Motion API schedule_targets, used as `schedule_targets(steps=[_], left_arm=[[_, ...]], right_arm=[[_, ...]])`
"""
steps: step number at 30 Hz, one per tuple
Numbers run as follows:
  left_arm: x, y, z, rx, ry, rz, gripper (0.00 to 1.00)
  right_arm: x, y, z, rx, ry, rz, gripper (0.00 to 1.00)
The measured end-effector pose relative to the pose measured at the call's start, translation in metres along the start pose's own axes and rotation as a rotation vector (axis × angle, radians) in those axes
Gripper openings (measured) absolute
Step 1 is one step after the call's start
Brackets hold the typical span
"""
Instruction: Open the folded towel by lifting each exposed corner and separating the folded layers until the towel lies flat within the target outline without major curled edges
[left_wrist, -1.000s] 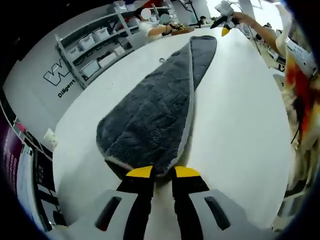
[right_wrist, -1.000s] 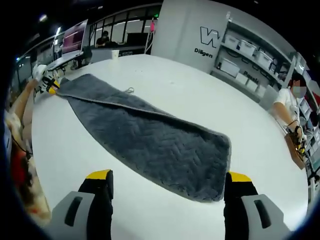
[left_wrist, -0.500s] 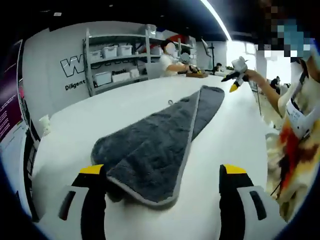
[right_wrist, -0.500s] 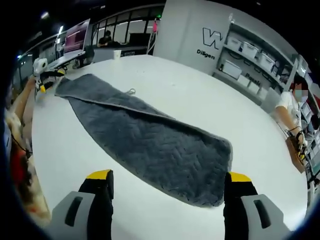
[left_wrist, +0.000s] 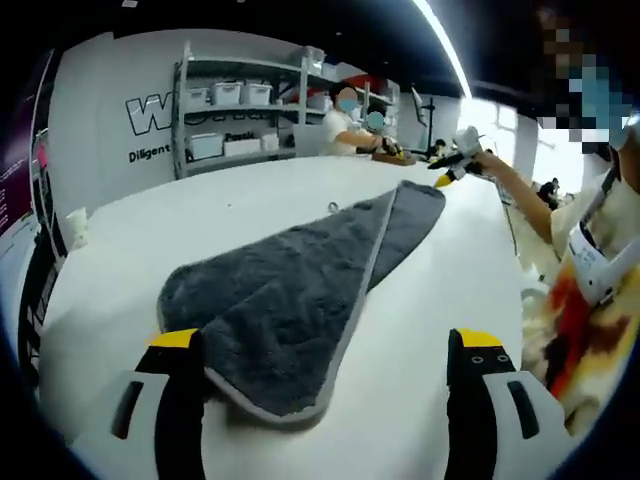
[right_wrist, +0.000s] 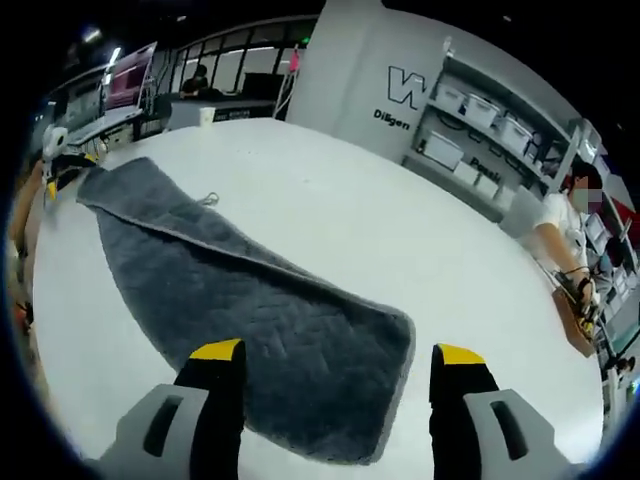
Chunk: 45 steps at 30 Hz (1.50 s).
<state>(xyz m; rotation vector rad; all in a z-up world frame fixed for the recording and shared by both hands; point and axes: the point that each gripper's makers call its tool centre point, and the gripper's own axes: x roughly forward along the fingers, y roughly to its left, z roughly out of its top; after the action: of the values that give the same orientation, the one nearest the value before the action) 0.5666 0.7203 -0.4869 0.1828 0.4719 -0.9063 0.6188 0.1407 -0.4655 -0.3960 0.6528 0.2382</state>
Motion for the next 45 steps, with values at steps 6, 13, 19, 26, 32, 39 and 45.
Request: schedule_targets(steps=[6, 13, 19, 26, 32, 39, 45], left_arm=[[-0.001, -0.001, -0.001, 0.003, 0.005, -0.004, 0.99], [-0.003, 0.000, -0.001, 0.006, 0.007, -0.006, 0.99], [-0.003, -0.006, -0.006, 0.023, 0.027, -0.023, 0.99], [-0.003, -0.007, -0.008, 0.024, 0.030, -0.024, 0.99], [-0.005, -0.008, -0.007, 0.023, 0.024, -0.023, 0.98], [-0.011, -0.011, -0.007, 0.026, 0.016, -0.023, 0.98], [-0.016, -0.013, -0.005, 0.028, 0.004, -0.022, 0.98]], right_arm=[[0.032, -0.023, -0.002, 0.003, 0.061, 0.009, 0.58], [0.063, -0.047, -0.020, 0.059, 0.121, 0.021, 0.44], [0.074, -0.051, -0.020, 0.096, 0.084, 0.049, 0.14], [0.062, -0.043, -0.021, 0.043, 0.067, 0.056, 0.00], [0.048, -0.044, -0.021, 0.032, 0.044, 0.051, 0.00], [0.006, -0.029, -0.020, 0.037, -0.021, 0.034, 0.00], [-0.030, -0.014, -0.019, -0.001, -0.056, 0.025, 0.00]])
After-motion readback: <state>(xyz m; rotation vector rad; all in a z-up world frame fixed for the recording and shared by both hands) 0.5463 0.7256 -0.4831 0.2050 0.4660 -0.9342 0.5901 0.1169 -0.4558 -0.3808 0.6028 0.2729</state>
